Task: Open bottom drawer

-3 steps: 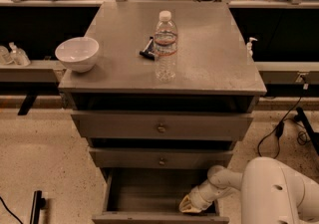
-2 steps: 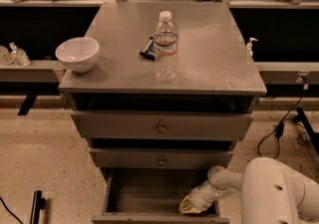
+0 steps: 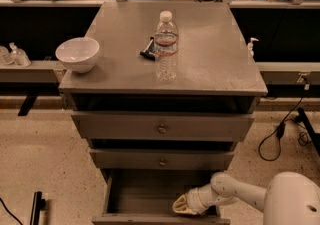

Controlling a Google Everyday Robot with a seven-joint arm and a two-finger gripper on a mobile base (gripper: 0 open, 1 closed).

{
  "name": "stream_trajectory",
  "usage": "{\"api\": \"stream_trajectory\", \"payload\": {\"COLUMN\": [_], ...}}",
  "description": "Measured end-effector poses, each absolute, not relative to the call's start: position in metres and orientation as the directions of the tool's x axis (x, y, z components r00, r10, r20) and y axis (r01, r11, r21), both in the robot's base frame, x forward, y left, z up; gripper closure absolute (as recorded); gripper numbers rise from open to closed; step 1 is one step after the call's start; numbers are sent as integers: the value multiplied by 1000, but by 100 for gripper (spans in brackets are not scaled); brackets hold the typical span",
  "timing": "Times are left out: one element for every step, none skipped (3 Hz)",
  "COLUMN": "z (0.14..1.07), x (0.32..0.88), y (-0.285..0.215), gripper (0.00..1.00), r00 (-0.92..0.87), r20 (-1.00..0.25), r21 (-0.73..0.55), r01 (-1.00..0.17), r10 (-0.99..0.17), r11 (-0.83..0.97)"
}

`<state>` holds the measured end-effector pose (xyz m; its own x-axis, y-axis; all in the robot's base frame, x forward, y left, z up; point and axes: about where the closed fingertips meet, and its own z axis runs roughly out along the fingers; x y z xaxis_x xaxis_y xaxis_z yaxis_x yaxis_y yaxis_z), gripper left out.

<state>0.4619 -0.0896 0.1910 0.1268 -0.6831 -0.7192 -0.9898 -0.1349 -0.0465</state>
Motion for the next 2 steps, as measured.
{"api": "stream_trajectory", "payload": {"z": [191, 196], "x": [462, 465], "y": [-90, -91], "gripper": [100, 100], "r00": [126, 132], "r20": [-719, -709], "r21": [-45, -63], "r01": [-990, -990], "r10": [-684, -693], "r11": [-135, -124]}}
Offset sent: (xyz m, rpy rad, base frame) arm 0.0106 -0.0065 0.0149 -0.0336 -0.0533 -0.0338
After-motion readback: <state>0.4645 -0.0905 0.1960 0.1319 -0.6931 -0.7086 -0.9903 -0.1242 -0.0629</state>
